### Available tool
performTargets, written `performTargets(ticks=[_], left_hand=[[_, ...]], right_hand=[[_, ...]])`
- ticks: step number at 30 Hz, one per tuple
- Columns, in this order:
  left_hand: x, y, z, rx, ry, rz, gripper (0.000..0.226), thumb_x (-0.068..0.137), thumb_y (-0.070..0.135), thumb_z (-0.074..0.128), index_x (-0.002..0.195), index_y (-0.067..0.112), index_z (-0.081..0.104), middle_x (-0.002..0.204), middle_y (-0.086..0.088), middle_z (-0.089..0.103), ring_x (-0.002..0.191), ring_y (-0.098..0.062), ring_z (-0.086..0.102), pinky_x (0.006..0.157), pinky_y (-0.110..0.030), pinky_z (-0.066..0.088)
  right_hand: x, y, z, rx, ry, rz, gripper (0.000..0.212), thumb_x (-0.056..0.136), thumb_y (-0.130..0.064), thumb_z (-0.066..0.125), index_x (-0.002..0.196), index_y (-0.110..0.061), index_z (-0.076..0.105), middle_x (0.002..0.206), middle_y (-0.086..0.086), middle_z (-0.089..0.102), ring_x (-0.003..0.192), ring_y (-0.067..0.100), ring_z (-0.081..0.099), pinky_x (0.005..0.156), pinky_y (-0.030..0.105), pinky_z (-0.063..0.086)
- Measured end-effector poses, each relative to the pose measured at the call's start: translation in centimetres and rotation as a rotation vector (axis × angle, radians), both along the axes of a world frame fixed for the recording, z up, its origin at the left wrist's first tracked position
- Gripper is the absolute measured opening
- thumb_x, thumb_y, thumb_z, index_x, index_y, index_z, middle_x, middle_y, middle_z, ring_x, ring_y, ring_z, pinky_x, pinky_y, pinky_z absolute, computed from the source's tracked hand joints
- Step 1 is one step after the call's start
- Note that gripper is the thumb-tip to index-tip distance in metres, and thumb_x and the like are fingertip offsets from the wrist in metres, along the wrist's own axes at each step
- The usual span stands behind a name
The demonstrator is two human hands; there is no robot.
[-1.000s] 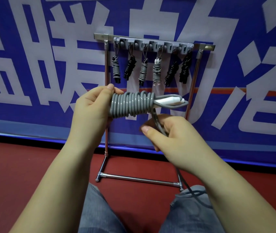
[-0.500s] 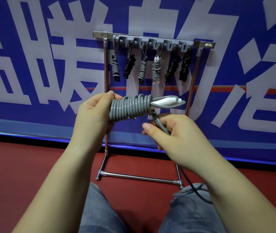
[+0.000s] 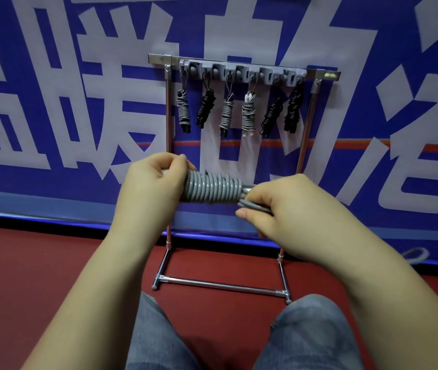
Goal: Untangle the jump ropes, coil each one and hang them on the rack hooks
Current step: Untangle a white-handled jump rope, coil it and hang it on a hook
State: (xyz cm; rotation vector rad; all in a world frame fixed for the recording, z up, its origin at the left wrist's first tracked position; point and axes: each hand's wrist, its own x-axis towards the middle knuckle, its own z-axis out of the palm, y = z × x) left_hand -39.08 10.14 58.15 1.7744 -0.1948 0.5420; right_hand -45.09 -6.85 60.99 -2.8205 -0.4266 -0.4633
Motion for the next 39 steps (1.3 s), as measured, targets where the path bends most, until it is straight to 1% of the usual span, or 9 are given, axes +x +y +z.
performTargets(ticks=[4,9,15,19,23,26,29,34,39], left_hand=[[0.1,0.4,0.4,0.025,0.050,-0.083,0.029,0.092,0.027,0.052,0.070,0.018,0.068,0.060,0.003,0.059,0.061,-0.014,0.052,0.063,-0.035,0.045],[-0.1,1.6,1.5,0.161,0.100,-0.310,0.027,0.094,0.024,0.051,0.074,0.015,0.067,0.051,0.010,0.057,0.046,0.001,0.049,0.045,-0.012,0.038],[-0.6,2.9,1.8,0.153,0.089,-0.585,0.017,0.081,0.027,0.065,0.074,0.012,0.068,0.055,0.006,0.055,0.047,-0.005,0.048,0.045,-0.015,0.037],[-0.1,3.1,0.8,-0.060,0.071,-0.660,0.025,0.071,0.044,0.059,0.069,0.021,0.070,0.071,-0.014,0.049,0.067,-0.029,0.039,0.057,-0.032,0.029],[-0.3,2.0,0.9,-0.281,0.083,-0.614,0.027,0.081,0.034,0.051,0.062,0.021,0.066,0.054,-0.001,0.046,0.041,-0.016,0.032,0.042,-0.020,0.022],[-0.1,1.2,0.7,-0.396,0.102,-0.539,0.039,0.093,0.028,0.047,0.059,0.020,0.064,0.052,-0.003,0.041,0.036,-0.008,0.024,0.040,-0.018,0.014],[-0.3,0.6,0.6,-0.480,0.120,-0.415,0.046,0.096,0.024,0.044,0.055,0.021,0.065,0.057,-0.007,0.039,0.035,-0.007,0.024,0.039,-0.017,0.017],[-0.2,0.0,0.7,-0.378,-0.027,-0.126,0.034,0.096,0.019,0.047,0.065,0.017,0.061,0.043,0.011,0.047,0.037,-0.001,0.035,0.036,-0.013,0.027],[0.9,0.9,-0.4,-0.167,-0.131,0.067,0.029,0.094,0.029,0.051,0.070,0.022,0.064,0.058,0.005,0.057,0.058,-0.008,0.051,0.059,-0.027,0.046]], right_hand=[[-0.2,-0.7,0.3,0.134,-0.084,0.013,0.019,0.080,-0.040,0.066,0.079,-0.021,0.068,0.063,-0.004,0.060,0.063,0.010,0.056,0.061,0.031,0.048],[-0.2,-1.2,1.0,0.243,-0.113,0.045,0.034,0.057,-0.050,0.078,0.076,-0.028,0.061,0.070,-0.014,0.059,0.067,-0.001,0.054,0.058,0.022,0.043],[0.1,-1.5,1.1,0.294,0.357,0.222,0.056,0.056,-0.068,0.058,0.069,-0.015,0.070,0.058,0.008,0.061,0.048,0.014,0.052,0.049,0.029,0.042],[0.7,-1.6,0.6,0.645,0.485,0.367,0.049,0.067,-0.063,0.061,0.056,-0.015,0.065,0.048,0.002,0.053,0.044,0.018,0.043,0.044,0.023,0.035],[0.1,0.4,-0.4,1.160,0.583,0.484,0.040,0.078,-0.048,0.060,0.048,-0.021,0.060,0.040,-0.004,0.045,0.034,0.006,0.036,0.037,0.016,0.024],[0.3,1.7,-1.0,1.436,0.364,0.329,0.043,0.097,-0.015,0.044,0.057,-0.016,0.059,0.041,-0.005,0.047,0.034,0.003,0.039,0.036,0.014,0.029],[0.5,2.4,-1.1,1.239,0.185,0.181,0.037,0.099,-0.013,0.033,0.067,-0.010,0.051,0.045,-0.002,0.045,0.033,0.002,0.035,0.037,0.012,0.030],[0.5,2.3,-2.1,0.796,0.316,0.035,0.021,0.099,-0.018,0.036,0.084,-0.017,0.051,0.058,0.001,0.053,0.034,0.004,0.040,0.041,0.017,0.036],[0.0,1.7,-2.3,0.509,0.330,0.003,0.015,0.096,-0.027,0.046,0.099,-0.022,0.060,0.057,-0.004,0.056,0.040,0.001,0.045,0.043,0.015,0.038]])
